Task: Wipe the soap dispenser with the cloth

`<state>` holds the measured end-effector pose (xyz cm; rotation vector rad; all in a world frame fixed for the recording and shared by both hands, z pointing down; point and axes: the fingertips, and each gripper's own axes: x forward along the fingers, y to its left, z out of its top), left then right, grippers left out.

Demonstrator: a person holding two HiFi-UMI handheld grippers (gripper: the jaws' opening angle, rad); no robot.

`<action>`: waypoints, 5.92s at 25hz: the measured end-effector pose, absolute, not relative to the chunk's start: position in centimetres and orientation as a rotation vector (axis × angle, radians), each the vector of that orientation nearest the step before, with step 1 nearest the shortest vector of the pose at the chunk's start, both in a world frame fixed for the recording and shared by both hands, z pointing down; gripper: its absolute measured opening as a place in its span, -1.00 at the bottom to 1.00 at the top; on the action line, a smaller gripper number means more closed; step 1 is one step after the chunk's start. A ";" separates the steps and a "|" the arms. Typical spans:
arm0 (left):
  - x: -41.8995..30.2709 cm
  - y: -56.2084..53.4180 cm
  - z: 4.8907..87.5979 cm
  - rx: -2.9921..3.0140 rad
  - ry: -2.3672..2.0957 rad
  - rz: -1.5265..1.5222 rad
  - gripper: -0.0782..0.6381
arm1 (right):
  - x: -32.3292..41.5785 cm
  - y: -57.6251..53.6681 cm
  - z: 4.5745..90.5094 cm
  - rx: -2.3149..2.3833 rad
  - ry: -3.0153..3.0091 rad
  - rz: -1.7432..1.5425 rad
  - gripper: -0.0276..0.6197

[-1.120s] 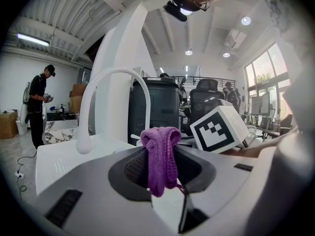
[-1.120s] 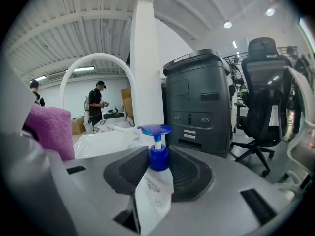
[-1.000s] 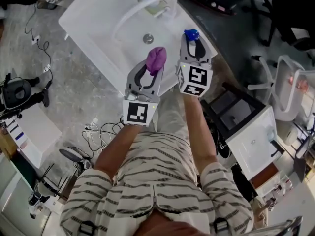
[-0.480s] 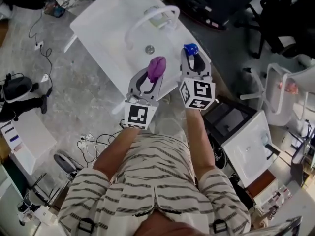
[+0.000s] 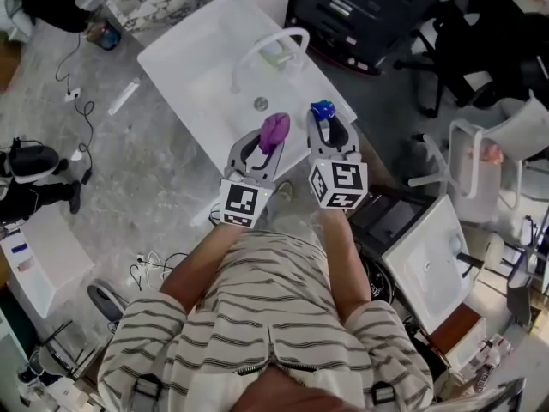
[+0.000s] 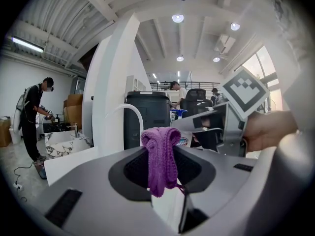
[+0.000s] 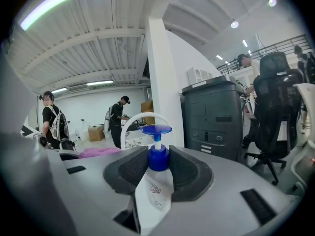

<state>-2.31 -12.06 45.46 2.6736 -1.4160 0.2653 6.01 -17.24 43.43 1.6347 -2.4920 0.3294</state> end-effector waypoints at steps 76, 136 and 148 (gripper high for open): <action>2.3 -5.9 48.8 2.911 -1.040 0.281 -0.45 | 3.5 -10.9 37.8 1.598 -2.522 0.304 -0.50; -0.5 -6.3 42.0 3.037 0.093 0.113 -0.46 | 1.3 -3.7 36.9 0.738 -2.885 0.160 -0.51; 0.2 -4.6 42.8 2.951 0.302 0.117 -0.46 | -0.3 -1.5 34.8 0.515 -3.029 0.232 -0.51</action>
